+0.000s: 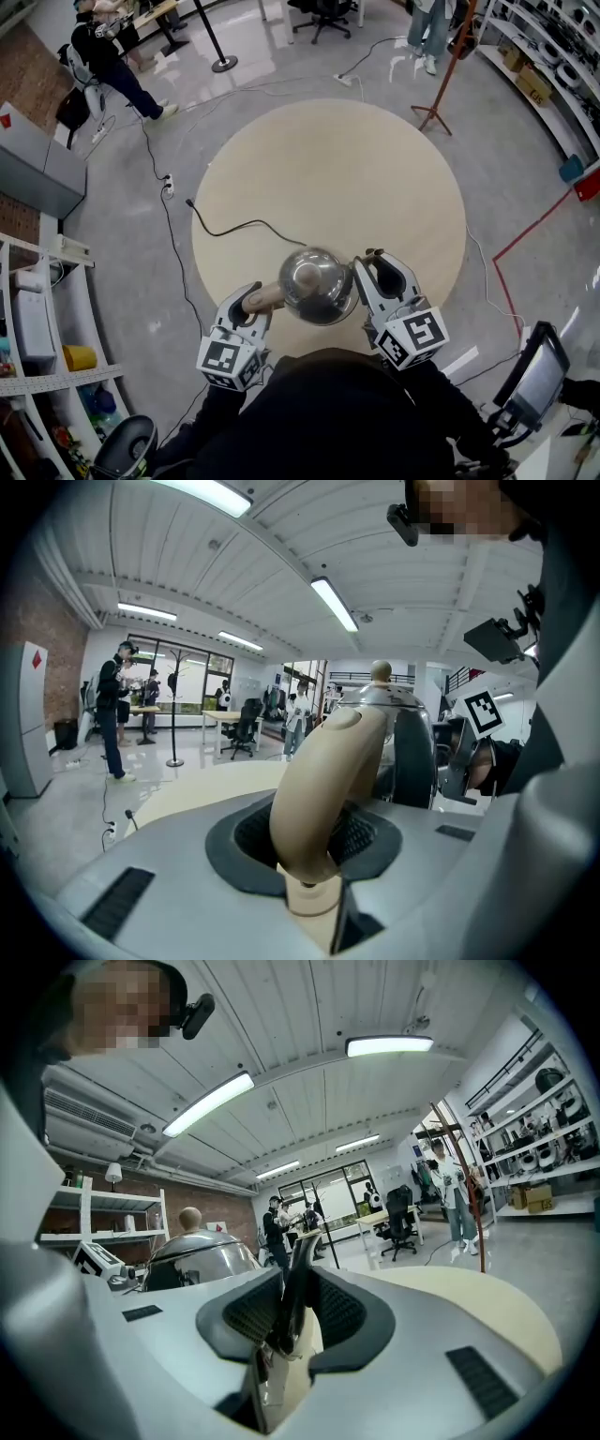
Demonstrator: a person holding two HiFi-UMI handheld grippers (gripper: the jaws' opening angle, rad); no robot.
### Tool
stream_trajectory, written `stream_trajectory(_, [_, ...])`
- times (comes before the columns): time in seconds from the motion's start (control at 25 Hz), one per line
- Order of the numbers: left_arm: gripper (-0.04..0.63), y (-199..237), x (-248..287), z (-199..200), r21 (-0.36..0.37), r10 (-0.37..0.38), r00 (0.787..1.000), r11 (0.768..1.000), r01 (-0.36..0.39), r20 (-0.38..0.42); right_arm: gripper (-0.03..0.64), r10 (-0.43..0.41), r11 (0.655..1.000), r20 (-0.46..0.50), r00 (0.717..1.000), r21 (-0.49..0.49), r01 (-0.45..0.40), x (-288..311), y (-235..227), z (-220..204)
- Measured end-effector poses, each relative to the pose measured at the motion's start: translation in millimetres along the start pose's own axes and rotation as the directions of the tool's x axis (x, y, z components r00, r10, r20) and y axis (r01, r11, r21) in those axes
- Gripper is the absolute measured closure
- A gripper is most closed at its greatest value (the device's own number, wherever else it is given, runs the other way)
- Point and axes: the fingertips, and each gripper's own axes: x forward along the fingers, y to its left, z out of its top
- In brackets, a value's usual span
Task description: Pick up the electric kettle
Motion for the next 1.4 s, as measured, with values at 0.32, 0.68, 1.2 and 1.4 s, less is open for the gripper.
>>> stream_trajectory(0.32, [0.495, 2.6, -1.7, -0.9, -0.045, 0.044, 0.998, 0.998, -0.041, 0.047, 0.514, 0.039, 0.999, 0.034, 0.999, -0.036, -0.037, 7.0, 0.9, 1.9])
stream_trajectory(0.68, [0.499, -5.0, -4.4, 6.0, -0.049, 0.009, 1.0, 0.999, -0.008, 0.018, 0.514, 0.003, 1.0, 0.01, 1.0, -0.004, -0.003, -0.5, 1.5, 8.1])
stream_trajectory(1.2, [0.502, -6.8, -0.4, -0.4, -0.026, -0.021, 1.0, 0.999, 0.021, 0.005, 0.514, -0.016, 1.0, -0.005, 1.0, 0.022, 0.016, -2.8, -2.4, 0.9])
stream_trajectory(1.4, [0.502, -8.5, -0.4, -6.2, -0.033, -0.005, 1.0, 0.999, 0.005, -0.01, 0.514, -0.006, 0.999, -0.033, 0.999, 0.034, 0.007, -1.5, -5.3, -6.0])
